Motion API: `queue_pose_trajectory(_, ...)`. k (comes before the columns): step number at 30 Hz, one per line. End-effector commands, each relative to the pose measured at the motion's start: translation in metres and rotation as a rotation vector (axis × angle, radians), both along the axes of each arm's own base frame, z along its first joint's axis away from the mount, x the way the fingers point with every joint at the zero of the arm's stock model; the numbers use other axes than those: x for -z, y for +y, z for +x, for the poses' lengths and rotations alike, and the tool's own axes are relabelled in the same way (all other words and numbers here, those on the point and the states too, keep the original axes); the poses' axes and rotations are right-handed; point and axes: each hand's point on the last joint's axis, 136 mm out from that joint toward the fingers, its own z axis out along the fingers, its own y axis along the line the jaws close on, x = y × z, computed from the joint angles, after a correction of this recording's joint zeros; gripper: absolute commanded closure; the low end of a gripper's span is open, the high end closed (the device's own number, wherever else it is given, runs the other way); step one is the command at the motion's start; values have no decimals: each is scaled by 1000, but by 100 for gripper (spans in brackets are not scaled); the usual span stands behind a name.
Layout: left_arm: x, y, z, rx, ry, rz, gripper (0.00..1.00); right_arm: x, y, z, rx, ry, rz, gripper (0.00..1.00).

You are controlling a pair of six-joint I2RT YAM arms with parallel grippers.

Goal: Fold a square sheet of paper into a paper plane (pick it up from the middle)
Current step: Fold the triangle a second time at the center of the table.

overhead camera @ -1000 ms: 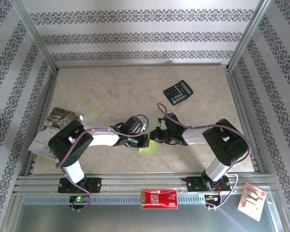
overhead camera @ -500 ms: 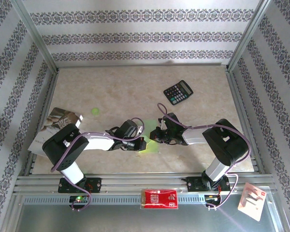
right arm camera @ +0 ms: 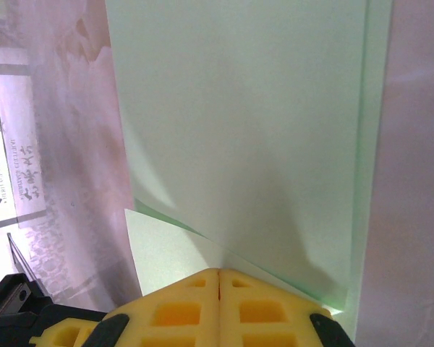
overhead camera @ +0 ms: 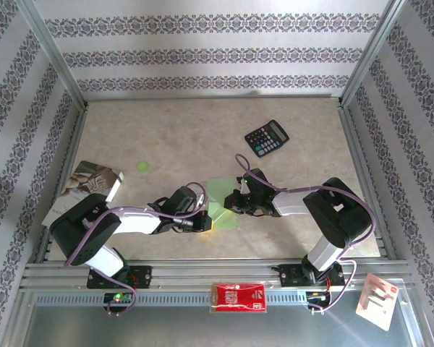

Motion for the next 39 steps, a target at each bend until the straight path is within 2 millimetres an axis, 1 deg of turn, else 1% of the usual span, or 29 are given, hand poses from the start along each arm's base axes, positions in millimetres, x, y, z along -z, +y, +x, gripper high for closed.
queue_pose_trajectory(1,35,41,-38,-30,165,145,100,53,-42,-27,37,136,-218,100)
queue_pose_trajectory(3,25,42,-37,-23,138,138,100,53,-41,-26,31,134,-216,100)
queue_pose_trajectory(4,15,39,-33,-23,106,119,100,51,-40,-25,22,128,-212,100)
queue_pose_trajectory(5,4,35,-27,-24,70,93,100,49,-38,-24,10,121,-204,100)
queue_pose_trajectory(7,-24,25,-12,-36,-20,23,100,42,-30,-20,-29,102,-181,100)
queue_pose_trajectory(9,-44,14,6,-53,-88,-14,100,32,-21,-16,-74,71,-161,100)
queue_pose_trajectory(11,-52,6,22,-62,-119,-16,100,20,-13,-11,-101,40,-136,100)
queue_pose_trajectory(13,-54,-3,34,-56,-122,-20,100,9,-9,-8,-116,25,-121,100)
queue_pose_trajectory(15,-45,-8,44,-54,-111,12,100,1,-7,-6,-124,10,-118,100)
queue_pose_trajectory(18,-27,-8,58,-56,-91,58,100,-13,-8,-2,-122,-14,-100,100)
queue_pose_trajectory(21,-13,-10,65,-48,-77,74,100,-28,-14,-2,-107,-34,-88,99)
queue_pose_trajectory(23,-2,-9,67,-39,-70,97,100,-35,-23,-8,-90,-41,-106,97)
queue_pose_trajectory(25,8,-6,67,-47,-62,108,100,-39,-35,-16,-63,-42,-139,94)
queue_pose_trajectory(28,20,2,68,-61,-46,141,100,-46,-48,-30,-32,-43,-165,92)
queue_pose_trajectory(30,25,13,72,-95,-44,173,100,-51,-51,-36,-19,-49,-163,91)
queue_pose_trajectory(32,27,23,78,-125,-43,202,100,-55,-53,-40,-10,-48,-165,90)
queue_pose_trajectory(34,27,30,82,-147,-50,225,100,-56,-49,-43,-7,-49,-172,89)
queue_pose_trajectory(37,27,35,87,-164,-54,234,100,-51,-40,-45,-15,-44,-197,84)
queue_pose_trajectory(39,27,36,85,-159,-50,235,100,-46,-35,-44,-15,-54,-217,83)
